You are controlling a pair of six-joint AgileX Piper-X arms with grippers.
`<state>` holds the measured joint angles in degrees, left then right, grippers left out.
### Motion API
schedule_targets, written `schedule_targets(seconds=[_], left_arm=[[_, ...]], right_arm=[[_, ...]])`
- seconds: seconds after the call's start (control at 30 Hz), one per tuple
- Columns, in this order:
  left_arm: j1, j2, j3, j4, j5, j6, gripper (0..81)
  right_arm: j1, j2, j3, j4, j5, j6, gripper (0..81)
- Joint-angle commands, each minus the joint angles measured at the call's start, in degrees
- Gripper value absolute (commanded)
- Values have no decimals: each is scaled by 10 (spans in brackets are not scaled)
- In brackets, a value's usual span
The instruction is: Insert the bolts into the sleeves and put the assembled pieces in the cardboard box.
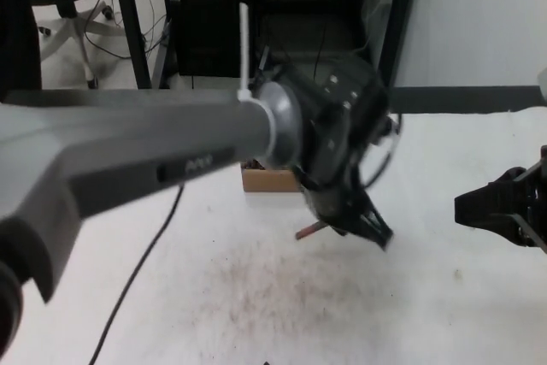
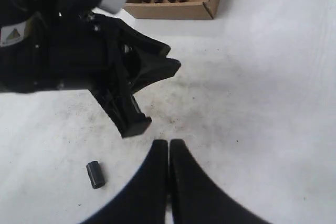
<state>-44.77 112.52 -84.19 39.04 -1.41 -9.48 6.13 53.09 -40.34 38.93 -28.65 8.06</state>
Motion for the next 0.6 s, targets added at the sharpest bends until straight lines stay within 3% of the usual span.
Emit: schedule_targets(seconds=[0.0, 0.13, 0.27, 0.57], left_arm=[[24, -7, -5, 28, 45, -72, 3], [73, -6, -4, 45, 111, -122, 3], [106, -6, -4, 62, 118, -125, 3], [122, 4, -4, 149, 91, -5, 3]], right_arm=[[0, -5, 1, -6, -9, 1, 8], [0, -5, 1, -6, -9, 1, 8], [0, -5, 1, -6, -8, 12, 8], [0, -5, 1, -14, -8, 14, 8]])
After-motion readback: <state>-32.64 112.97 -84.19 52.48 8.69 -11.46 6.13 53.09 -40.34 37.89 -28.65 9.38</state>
